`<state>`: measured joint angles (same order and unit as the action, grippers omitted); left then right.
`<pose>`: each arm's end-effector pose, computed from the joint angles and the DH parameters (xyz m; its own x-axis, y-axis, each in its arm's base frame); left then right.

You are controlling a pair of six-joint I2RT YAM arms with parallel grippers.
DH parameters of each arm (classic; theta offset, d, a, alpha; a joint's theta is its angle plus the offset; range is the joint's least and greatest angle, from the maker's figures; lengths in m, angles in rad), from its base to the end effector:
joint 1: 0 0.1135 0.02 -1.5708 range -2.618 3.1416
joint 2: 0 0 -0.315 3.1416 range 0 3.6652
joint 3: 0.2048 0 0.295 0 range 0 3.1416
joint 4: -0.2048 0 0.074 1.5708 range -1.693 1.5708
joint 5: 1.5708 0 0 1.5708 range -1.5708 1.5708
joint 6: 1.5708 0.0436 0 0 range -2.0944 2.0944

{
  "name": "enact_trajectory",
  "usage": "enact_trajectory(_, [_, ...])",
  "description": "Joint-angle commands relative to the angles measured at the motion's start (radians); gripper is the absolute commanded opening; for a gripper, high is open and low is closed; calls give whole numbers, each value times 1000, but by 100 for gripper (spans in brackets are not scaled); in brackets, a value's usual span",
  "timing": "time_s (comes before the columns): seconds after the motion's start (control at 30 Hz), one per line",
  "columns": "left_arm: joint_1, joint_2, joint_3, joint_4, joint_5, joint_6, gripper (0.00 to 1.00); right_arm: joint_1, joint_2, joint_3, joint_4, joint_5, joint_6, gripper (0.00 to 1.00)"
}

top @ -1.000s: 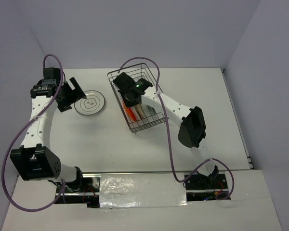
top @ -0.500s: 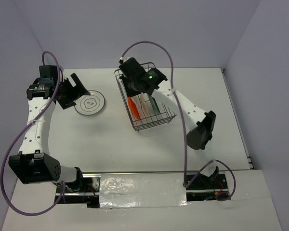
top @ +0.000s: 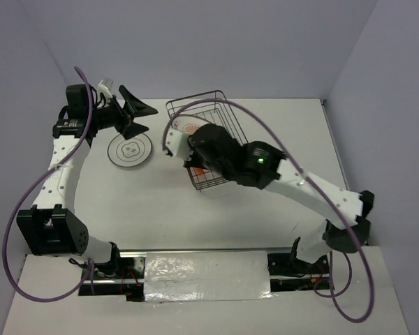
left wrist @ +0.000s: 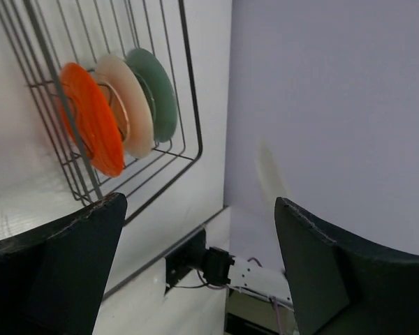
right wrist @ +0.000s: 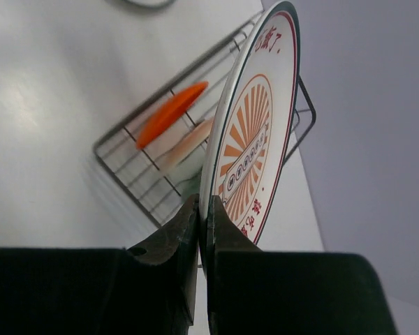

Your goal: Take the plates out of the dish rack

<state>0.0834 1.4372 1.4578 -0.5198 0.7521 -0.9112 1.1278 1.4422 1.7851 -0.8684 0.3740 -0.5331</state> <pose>0.3597 0.0002 0.4410 -0.7166 -0.6390 -0.2796 -0.0480 0.4450 -0.8942 0.1561 0.2918 0.5220 0.1734 -0.7382 -0.6519 -0.7169 0.3592 -0.5975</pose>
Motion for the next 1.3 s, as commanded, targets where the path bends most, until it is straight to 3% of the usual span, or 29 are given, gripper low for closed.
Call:
enact_trajectory(0.0, [-11,-41,-37,138,125,-81,100,23,112,-42,43,170,-207,0])
enact_trajectory(0.23, [-28,-46,-123,112,133,-82,100,75,211,-4,112,223,-245,0])
enact_trajectory(0.57, [-37,20,-102,-123,27,103,86,112,333,109,134,224,-219,0])
enact_trajectory(0.63, [-37,20,-111,-106,52,97,66,113,353,120,134,215,-212,0])
enact_trajectory(0.67, [-37,14,-114,-79,56,83,39,113,366,120,150,221,-206,0])
enact_trajectory(0.77, [-37,12,-129,-25,87,66,0,110,385,126,178,238,-191,0])
enact_trajectory(0.8, [-36,12,-129,-22,87,61,0,107,388,132,198,247,-179,7])
enact_trajectory(0.83, [-25,12,-126,-20,76,64,0,104,397,161,197,259,-162,42])
enact_trajectory(0.9, [2,2,-119,-69,-35,89,0,80,394,197,213,299,-66,97])
enact_trajectory(1.0, [114,-35,-129,-88,-288,107,0,-3,321,293,151,254,206,100])
enact_trajectory(1.03, [172,-43,-143,-62,-336,104,0,-34,249,290,134,211,373,100])
enact_trajectory(1.07, [194,-53,-154,-36,-426,104,0,-101,204,274,126,104,451,100])
enact_trajectory(1.13, [234,-35,-175,36,-512,106,0,-164,117,162,144,30,597,100])
enact_trajectory(1.2, [242,-3,-189,99,-607,113,0,-224,18,87,129,-3,642,100])
enact_trajectory(1.27, [262,90,-186,158,-597,106,2,-252,-46,57,96,-14,665,100])
